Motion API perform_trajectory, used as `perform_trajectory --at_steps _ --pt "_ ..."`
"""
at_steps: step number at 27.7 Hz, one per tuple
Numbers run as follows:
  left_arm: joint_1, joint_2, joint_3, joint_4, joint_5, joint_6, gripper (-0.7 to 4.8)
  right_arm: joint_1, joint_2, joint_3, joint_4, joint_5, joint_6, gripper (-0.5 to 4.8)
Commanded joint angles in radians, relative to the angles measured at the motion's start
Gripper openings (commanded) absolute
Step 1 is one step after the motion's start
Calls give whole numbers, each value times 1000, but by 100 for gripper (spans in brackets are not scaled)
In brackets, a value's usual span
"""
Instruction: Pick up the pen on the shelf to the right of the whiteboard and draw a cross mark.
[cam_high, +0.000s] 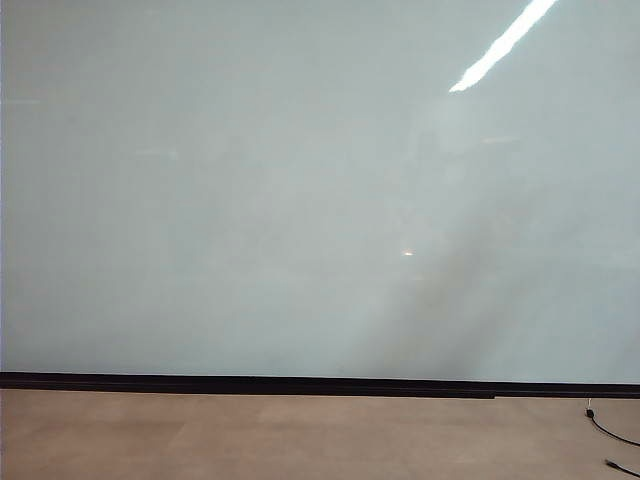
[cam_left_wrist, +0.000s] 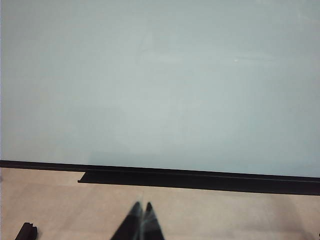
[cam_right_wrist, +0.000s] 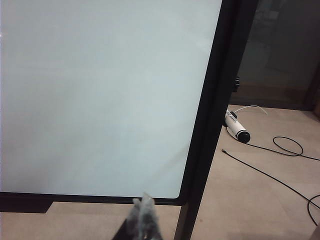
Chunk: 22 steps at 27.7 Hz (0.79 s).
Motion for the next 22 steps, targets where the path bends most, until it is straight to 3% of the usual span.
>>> perform_trajectory --at_steps 1,18,22 --pt "0 0 3 8 3 4 -5 0 0 3 19 -10 2 -9" --pt "0 0 3 8 3 4 -4 -1 0 3 21 -6 1 -9" --pt "0 0 3 8 3 4 -5 -2 0 3 63 54 -3 -8"
